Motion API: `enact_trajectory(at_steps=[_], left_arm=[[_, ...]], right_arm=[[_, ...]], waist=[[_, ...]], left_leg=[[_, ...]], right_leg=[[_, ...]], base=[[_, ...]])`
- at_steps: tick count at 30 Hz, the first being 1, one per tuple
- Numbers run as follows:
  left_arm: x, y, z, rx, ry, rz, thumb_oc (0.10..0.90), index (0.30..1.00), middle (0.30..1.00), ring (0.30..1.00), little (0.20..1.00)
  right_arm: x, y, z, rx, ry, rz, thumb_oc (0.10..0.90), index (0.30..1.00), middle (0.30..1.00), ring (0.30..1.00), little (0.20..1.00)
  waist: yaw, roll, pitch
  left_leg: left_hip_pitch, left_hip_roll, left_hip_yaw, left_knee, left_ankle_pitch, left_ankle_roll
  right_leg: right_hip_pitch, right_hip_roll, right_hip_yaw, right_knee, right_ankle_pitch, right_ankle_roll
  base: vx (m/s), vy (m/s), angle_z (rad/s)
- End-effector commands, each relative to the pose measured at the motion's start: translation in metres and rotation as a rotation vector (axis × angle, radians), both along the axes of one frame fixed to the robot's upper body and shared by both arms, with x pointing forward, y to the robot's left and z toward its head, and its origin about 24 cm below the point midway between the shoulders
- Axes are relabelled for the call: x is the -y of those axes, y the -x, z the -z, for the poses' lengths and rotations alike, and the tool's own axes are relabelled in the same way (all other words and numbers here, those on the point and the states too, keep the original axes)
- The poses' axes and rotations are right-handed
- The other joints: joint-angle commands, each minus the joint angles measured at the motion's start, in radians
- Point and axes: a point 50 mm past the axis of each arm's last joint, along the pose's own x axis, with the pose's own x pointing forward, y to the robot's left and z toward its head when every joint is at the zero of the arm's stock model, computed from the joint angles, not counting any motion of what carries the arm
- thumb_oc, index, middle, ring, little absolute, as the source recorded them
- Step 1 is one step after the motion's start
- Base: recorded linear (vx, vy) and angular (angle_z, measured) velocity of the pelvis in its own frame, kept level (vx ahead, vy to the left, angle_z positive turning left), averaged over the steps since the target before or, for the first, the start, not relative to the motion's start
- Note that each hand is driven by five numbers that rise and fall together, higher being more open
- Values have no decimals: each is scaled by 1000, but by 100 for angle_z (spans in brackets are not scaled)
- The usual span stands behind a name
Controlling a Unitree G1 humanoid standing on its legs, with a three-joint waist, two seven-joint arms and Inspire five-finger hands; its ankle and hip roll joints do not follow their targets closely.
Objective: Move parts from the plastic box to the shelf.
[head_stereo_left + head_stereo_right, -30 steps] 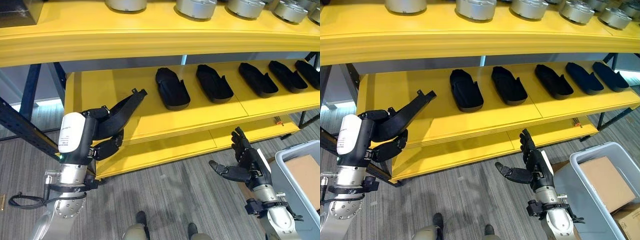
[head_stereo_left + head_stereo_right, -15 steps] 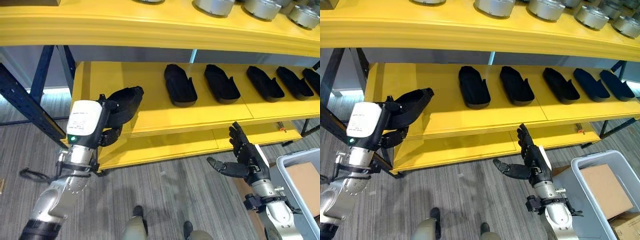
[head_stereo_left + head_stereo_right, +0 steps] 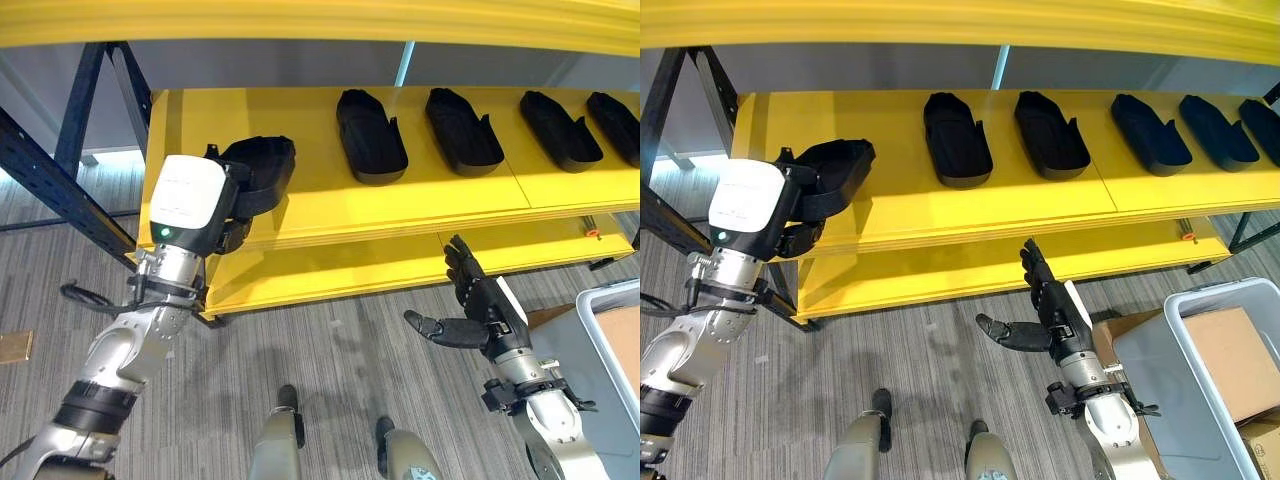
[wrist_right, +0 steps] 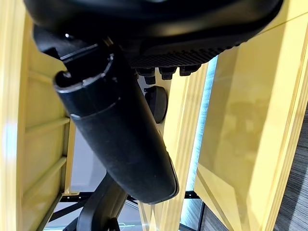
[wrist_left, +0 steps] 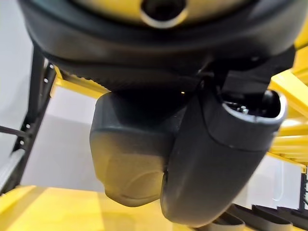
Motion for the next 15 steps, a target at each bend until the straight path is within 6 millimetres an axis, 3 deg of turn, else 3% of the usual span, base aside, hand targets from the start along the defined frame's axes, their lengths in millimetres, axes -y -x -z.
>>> enact_trajectory(at_steps=[1,15], left_arm=[[9,-4,-65,309,10,31,400,300,300,300,300],[17,-16,-73,306,42,7,400,300,300,300,300]], right_arm=[[-3,-7,-43,231,25,-56,900,1000,1000,1000,1000],[-4,-8,-40,205,48,-68,900,1000,1000,1000,1000]], waist=[[-33,25,-68],[-38,31,-66]], left_leg=[[33,155,-50,5,-17,-116],[3,156,-69,2,4,-127]], right_leg=[[-12,-13,53,5,18,-17],[-41,-5,42,46,-3,-30]], base=[[-27,-10,6],[-14,-7,2]])
